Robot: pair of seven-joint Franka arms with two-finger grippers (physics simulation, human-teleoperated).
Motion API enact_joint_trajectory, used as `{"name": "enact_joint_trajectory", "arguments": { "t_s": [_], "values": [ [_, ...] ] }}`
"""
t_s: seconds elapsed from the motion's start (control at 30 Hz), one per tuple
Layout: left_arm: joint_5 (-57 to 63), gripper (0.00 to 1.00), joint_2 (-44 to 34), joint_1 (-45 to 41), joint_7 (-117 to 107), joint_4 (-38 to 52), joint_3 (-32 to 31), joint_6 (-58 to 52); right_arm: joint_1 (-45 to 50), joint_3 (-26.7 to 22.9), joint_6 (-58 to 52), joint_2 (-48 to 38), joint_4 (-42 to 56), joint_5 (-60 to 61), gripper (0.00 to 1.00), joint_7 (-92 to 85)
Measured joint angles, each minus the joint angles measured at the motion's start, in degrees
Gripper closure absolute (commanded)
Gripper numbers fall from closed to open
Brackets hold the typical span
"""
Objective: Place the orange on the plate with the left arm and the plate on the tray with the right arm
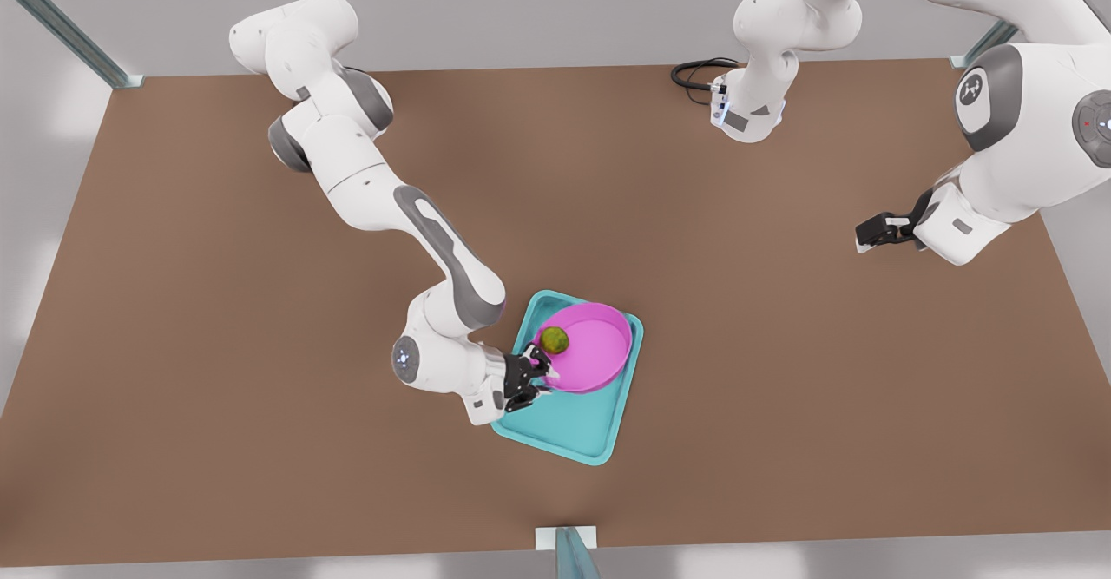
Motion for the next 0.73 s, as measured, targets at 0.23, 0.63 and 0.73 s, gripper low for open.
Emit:
{"name": "enact_joint_trajectory", "arguments": {
  "t_s": [0.23, 0.63, 0.73],
  "values": [
    [0.17, 0.00, 0.15, 0.07, 0.06, 0.00, 0.13, -0.04, -1.08, -6.73, -5.94, -4.82, 0.06, -5.01, 0.00, 3.78],
    [-0.14, 0.00, -0.14, -0.18, 0.32, 0.00, 1.30, 0.06, -8.24, -12.00, -41.75, -55.76, -30.46, -38.10, 0.00, 15.06],
    [-0.33, 0.00, -0.27, 0.18, 0.58, 0.00, 2.93, -0.01, -11.56, -9.30, -41.66, -58.86, -34.60, -39.69, 0.00, 18.14]
  ]
}}
